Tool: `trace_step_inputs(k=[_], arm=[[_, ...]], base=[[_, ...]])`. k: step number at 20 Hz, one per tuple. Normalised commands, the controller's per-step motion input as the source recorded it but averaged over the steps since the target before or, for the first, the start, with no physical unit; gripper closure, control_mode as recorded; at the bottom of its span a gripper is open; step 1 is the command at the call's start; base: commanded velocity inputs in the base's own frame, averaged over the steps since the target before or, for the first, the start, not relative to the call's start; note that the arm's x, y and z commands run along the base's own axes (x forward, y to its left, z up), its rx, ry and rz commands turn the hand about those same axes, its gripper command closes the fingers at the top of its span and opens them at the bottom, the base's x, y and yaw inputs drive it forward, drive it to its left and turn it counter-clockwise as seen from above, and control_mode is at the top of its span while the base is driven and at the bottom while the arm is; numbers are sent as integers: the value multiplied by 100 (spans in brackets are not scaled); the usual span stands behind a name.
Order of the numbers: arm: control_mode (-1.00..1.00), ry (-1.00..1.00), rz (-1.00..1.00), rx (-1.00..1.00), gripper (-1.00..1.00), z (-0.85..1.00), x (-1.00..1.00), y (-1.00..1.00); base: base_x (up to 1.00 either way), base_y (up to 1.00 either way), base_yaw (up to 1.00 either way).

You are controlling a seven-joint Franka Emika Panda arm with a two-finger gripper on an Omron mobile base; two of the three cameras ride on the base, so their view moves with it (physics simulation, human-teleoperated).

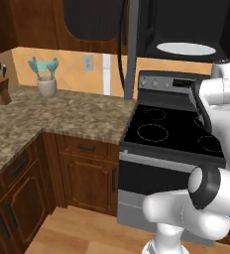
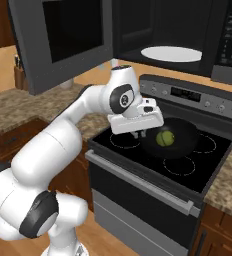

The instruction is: Pick the lime from the sink and place it in the bowl. Then pick the bowl and place it in the microwave. Then close the microwave door and press the start button.

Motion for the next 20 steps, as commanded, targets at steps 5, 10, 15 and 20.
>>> trace_step_inputs(k=[5,10,15,20], arm=[[100,0,0,0,100,0,0,0],[100,0,0,0,100,0,0,0],[100,0,0,0,100,0,0,0],[100,0,0,0,100,0,0,0]], base=[[78,2,-14],[58,20,-24],[62,34,-32],[56,9,-29]])
